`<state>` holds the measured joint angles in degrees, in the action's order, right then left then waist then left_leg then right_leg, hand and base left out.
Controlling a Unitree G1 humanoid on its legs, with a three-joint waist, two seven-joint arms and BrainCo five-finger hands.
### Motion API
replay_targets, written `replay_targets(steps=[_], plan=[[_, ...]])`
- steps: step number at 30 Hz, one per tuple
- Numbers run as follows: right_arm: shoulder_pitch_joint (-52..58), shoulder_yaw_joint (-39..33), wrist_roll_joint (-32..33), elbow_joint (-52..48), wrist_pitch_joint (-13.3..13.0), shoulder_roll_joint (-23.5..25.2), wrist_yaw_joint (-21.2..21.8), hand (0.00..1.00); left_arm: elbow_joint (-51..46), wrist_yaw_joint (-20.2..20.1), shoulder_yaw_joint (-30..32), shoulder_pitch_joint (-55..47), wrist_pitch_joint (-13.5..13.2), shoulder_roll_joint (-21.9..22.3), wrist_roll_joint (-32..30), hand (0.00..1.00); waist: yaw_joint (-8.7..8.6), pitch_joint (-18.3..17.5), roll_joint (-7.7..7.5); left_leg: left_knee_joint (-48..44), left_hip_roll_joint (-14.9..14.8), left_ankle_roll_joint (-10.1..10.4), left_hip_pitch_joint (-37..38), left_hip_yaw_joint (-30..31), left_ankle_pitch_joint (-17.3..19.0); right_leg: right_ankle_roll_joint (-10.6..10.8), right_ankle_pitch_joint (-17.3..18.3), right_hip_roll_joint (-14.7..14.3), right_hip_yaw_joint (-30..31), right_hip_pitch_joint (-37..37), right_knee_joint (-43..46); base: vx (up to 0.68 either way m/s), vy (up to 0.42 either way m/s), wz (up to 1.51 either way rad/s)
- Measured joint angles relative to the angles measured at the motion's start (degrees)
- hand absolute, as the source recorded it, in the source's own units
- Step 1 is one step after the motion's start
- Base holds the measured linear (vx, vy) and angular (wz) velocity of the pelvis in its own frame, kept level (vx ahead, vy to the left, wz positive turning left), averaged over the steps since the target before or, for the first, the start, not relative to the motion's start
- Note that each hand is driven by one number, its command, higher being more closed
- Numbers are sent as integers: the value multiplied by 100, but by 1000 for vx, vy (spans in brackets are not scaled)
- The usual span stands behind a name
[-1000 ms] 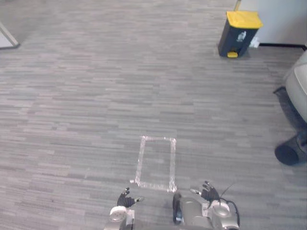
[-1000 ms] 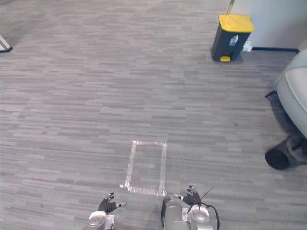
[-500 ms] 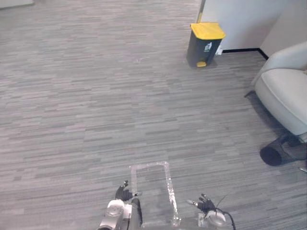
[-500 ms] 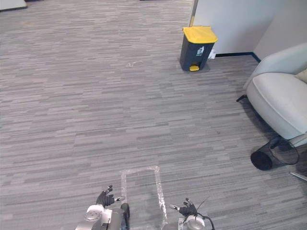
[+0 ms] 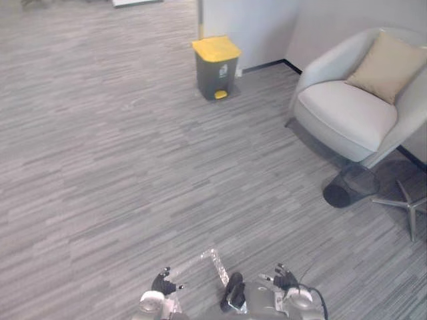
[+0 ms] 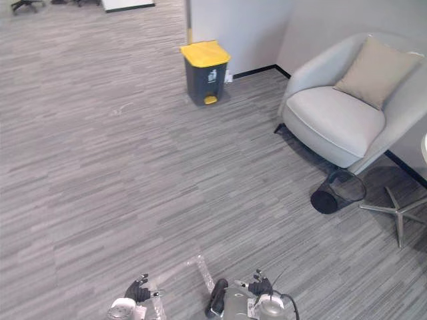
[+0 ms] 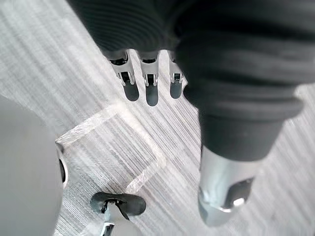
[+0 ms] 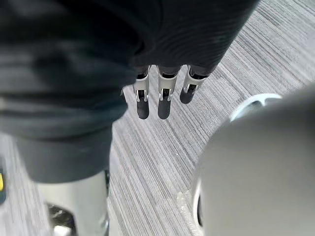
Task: Organize the slippers on the shoe rack
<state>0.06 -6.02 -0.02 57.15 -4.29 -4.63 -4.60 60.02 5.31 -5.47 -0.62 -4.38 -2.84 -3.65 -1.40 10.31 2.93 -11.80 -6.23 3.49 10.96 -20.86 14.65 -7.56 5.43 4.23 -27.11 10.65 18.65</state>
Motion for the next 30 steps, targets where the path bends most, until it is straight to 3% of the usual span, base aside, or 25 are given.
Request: replay_targets(steps=[3,5,7,9,12,14,15,19,21,25,28,29,30], plan=[[40,-64,-4,9,5,-19,-6,0,-14,-78,-20,67,9,113,-123,0,-123,10,12,-1707,-382,113,-441,70,12,203,279,-191,93,-442,-351,153,-135,-6],[56,-43,-12,38,32,-29,-22,0,-210,-87,-14,40,6,163,-139,0,-6,37,77,-3255,-838,357,-955,102,-43,186,286,-469,422,-779,-636,173,-31,-69],[75,-54,0,71,34,-35,-53,0,-267,-95,-14,35,3,173,-136,0,43,45,83,-3532,-862,290,-1181,111,46,161,292,-550,779,-948,-779,179,89,-105],[71,-44,-2,75,40,-34,-53,0,-312,-87,-15,36,4,171,-130,0,54,58,59,-3022,-685,262,-1375,199,192,233,229,-542,1291,-1067,-907,141,113,-122],[62,23,-7,121,39,-50,-54,0,-391,-51,-14,-14,-27,169,-126,0,141,57,60,-1350,-114,281,-1390,1296,220,438,144,-517,2140,-1069,-914,139,160,-148],[58,64,-6,109,27,-60,-56,0,-376,-53,-34,-17,-26,177,-119,0,140,36,96,-508,26,223,-1353,2016,-42,536,89,-537,2532,-1031,-893,157,220,-138],[62,73,-10,109,25,-93,-55,0,-370,-54,-67,-26,-26,216,-108,0,140,28,159,-291,-13,309,-1341,2160,-564,665,92,-614,2763,-1000,-894,142,224,-101],[147,179,-66,115,27,25,-59,0,-292,-45,-69,-1,-21,95,-79,0,114,-106,-146,9,266,99,-1100,1652,-534,1009,-108,-299,3117,-1092,-1309,143,256,-58],[158,178,-165,114,24,65,-56,0,-250,-46,-103,14,-20,19,-77,0,103,-151,-231,65,383,84,-1084,1600,-540,1055,-149,-190,3126,-1063,-1343,103,156,-24],[52,182,-219,126,30,15,-53,0,-202,-34,-174,96,-7,-110,0,0,109,-57,-192,-126,383,-64,-1074,1339,-450,1144,-96,-136,3008,-709,-720,47,103,-33],[22,180,-213,111,22,65,-52,0,-195,-14,-214,54,18,-166,45,0,112,-15,-264,-113,345,-149,-979,1057,-395,914,256,153,1766,-516,-120,-8,-31,-29],[27,180,-219,160,26,94,-45,0,-199,-19,-242,56,20,-203,44,0,115,-31,-366,-90,394,-149,-880,1005,-366,842,400,258,1503,-494,-61,-17,-62,-18],[44,174,-219,203,21,81,-48,0,-198,-17,-235,58,22,-200,45,0,109,-71,-343,-90,376,-146,-877,1022,-364,827,358,191,1541,-501,-113,-13,-68,-28]])
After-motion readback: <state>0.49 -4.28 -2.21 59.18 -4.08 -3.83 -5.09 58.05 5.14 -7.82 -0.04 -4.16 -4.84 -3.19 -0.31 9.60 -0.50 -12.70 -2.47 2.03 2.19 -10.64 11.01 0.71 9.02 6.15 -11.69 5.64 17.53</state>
